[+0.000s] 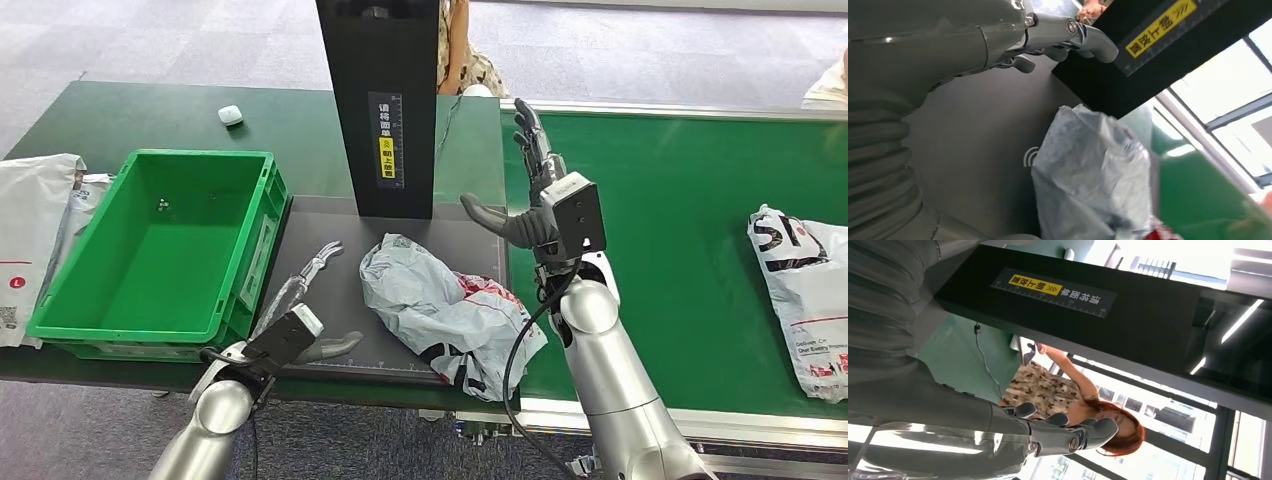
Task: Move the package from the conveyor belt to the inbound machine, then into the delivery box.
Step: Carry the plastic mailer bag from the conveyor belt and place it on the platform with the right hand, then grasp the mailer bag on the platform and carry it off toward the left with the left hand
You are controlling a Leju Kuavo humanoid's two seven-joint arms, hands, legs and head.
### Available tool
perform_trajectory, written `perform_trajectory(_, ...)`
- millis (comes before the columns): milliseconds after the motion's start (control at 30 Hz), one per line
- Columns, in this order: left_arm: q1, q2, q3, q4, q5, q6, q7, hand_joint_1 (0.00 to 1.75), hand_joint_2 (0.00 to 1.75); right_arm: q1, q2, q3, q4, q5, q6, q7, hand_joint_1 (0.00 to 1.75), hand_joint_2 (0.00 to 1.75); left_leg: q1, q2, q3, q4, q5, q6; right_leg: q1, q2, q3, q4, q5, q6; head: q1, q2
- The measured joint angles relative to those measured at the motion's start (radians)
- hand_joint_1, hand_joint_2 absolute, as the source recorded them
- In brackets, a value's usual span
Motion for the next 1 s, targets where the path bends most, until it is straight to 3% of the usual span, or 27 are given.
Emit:
perform_trajectory(267,-0.109,0.01,-0.22,0.081,-0.396,0.086,0.096,0.0,1.75,0.005,0.014,-0.06,-0.009,-0.027,-0.012,-0.007,0.0,1.75,-0.001,0.0,0.0,0.0,0.0,0.0,-0.001,0.0,0.0,0.0,0.0,0.0,0.0,0.0)
perform_trajectory(433,-0.221,-0.004,-0.347,0.213,-0.482,0.091,0.128,0.0,1.75,0.005,0.033,-0.078,-0.012,-0.021,-0.005,-0.007,0.0,1.75,-0.001,0.0,0.0,0.0,0.0,0.001,-0.001,0.0,0.0,0.0,0.001,0.0,0.0,0.0)
perform_trajectory(600,-0.29,-0.029,-0.41,0.35,-0.51,0.12,0.154,0.0,1.75,0.002,0.046,-0.087,-0.009,-0.015,-0.002,-0.007,0.0,1.75,-0.001,0.0,0.0,0.0,0.0,0.001,-0.001,0.0,0.0,0.0,0.001,0.0,0.0,0.0)
perform_trajectory(733,-0.324,-0.041,-0.429,0.427,-0.518,0.128,0.181,1.68,1.75,0.002,0.05,-0.091,-0.008,-0.014,0.0,-0.007,0.0,1.75,-0.001,0.0,0.0,0.0,0.0,0.001,-0.001,0.0,0.0,0.0,0.0,0.0,0.0,0.0)
perform_trajectory(1000,-0.354,-0.052,-0.431,0.504,-0.517,0.133,0.198,1.75,1.75,0.005,0.055,-0.096,-0.002,-0.007,-0.003,-0.01,0.0,1.75,-0.001,0.0,0.001,0.0,0.001,0.001,-0.001,0.0,0.001,0.0,0.001,0.0,0.0,0.0)
